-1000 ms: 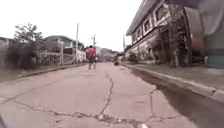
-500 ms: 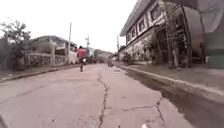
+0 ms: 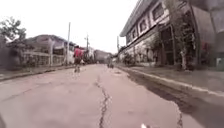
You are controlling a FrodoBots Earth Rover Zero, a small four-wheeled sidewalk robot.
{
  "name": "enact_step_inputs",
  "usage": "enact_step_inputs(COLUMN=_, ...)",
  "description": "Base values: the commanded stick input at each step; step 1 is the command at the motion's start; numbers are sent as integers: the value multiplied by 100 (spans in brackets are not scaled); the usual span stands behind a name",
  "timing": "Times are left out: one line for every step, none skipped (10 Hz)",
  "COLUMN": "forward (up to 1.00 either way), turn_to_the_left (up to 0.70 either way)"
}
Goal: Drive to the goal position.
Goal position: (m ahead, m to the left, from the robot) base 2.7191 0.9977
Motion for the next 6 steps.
enact_step_inputs(forward=100, turn_to_the_left=0)
enact_step_inputs(forward=100, turn_to_the_left=0)
enact_step_inputs(forward=100, turn_to_the_left=0)
enact_step_inputs(forward=100, turn_to_the_left=0)
enact_step_inputs(forward=100, turn_to_the_left=0)
enact_step_inputs(forward=100, turn_to_the_left=9)
